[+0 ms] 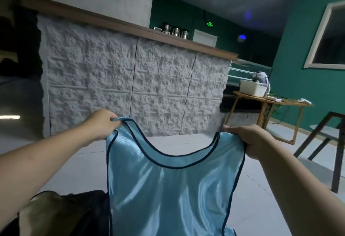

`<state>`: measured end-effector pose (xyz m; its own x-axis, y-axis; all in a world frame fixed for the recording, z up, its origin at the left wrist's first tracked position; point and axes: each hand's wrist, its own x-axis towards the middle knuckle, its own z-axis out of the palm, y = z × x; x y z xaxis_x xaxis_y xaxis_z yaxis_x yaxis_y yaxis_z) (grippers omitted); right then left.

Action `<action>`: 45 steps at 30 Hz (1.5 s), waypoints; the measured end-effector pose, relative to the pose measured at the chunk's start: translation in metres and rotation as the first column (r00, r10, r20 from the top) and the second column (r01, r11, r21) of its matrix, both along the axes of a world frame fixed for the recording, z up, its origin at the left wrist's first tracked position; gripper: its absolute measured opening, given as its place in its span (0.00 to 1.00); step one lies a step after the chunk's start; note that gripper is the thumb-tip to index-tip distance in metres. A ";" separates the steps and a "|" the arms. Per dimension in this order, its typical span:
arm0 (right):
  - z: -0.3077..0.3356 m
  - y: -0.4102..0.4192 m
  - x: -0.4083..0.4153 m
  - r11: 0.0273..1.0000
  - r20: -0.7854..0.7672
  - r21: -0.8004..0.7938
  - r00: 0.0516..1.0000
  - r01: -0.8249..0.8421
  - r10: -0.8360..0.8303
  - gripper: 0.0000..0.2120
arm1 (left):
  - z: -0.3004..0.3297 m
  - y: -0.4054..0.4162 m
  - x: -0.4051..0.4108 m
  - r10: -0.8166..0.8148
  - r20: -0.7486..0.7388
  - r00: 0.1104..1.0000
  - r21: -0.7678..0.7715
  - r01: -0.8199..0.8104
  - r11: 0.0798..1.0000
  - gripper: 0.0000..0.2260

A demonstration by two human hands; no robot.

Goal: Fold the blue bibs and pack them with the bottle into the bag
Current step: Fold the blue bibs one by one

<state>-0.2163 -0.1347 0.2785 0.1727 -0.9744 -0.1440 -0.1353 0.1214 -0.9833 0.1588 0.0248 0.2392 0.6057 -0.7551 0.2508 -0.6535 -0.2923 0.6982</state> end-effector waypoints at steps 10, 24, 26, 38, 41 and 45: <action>0.027 0.021 -0.016 0.930 0.041 -0.134 0.936 -0.341 0.349 0.15 | 0.037 0.029 -0.005 -0.346 -0.277 0.896 0.006 0.362 0.932 0.17; 0.003 0.014 0.010 0.857 -0.726 -0.462 0.652 -0.227 -0.219 0.14 | 0.029 0.016 -0.027 -0.255 -0.460 0.851 -0.193 0.185 0.964 0.16; 0.005 0.022 0.020 0.863 -0.715 -0.449 0.672 -0.232 -0.192 0.15 | 0.031 0.012 -0.029 -0.257 -0.478 0.840 -0.125 0.225 0.966 0.20; -0.013 0.096 0.109 0.926 -0.195 -0.096 0.919 -0.365 0.342 0.06 | 0.007 -0.021 -0.106 -0.338 -0.417 0.844 -0.155 0.301 0.941 0.21; -0.020 0.097 0.117 0.931 -0.074 -0.052 0.931 -0.361 0.357 0.07 | -0.001 -0.026 -0.111 -0.295 -0.232 0.927 -0.132 0.270 0.954 0.24; -0.021 0.095 0.116 0.929 0.072 -0.040 0.926 -0.368 0.370 0.16 | -0.004 -0.027 -0.111 -0.387 -0.344 0.856 -0.150 0.356 0.922 0.22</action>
